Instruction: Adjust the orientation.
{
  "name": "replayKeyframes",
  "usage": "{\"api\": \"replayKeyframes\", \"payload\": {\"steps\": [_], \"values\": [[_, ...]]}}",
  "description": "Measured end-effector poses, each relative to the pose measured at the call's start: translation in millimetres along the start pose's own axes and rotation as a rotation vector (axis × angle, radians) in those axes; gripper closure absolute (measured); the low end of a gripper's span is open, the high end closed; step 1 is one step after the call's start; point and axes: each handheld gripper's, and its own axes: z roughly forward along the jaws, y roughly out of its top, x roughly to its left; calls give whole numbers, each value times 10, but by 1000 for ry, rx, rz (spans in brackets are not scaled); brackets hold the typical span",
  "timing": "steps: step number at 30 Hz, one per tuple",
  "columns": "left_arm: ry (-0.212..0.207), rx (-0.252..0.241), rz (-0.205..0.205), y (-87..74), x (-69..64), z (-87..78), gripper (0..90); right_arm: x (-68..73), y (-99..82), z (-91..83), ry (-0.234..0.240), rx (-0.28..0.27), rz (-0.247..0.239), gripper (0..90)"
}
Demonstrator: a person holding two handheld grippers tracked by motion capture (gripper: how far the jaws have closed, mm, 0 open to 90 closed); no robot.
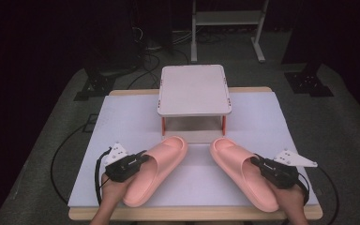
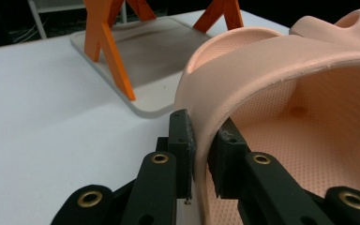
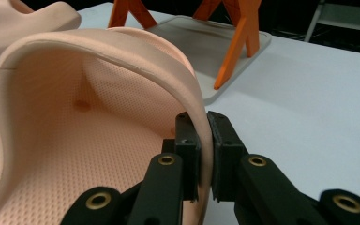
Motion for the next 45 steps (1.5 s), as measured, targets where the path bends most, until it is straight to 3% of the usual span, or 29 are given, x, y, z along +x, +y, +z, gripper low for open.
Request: {"api": "replayKeyframes", "payload": {"steps": [17,22,38,45], "values": [[-13,-20,18,281,39,-98,801,51,360,-57,67,-12,-24,832],[-24,-31,16,379,65,-135,815,62,468,-73,68,-12,-39,831],[-25,-51,76,869,99,-308,814,59,939,-199,86,-40,-67,831],[-30,-54,59,934,117,-308,814,43,1060,-228,91,-47,-70,831]]}}
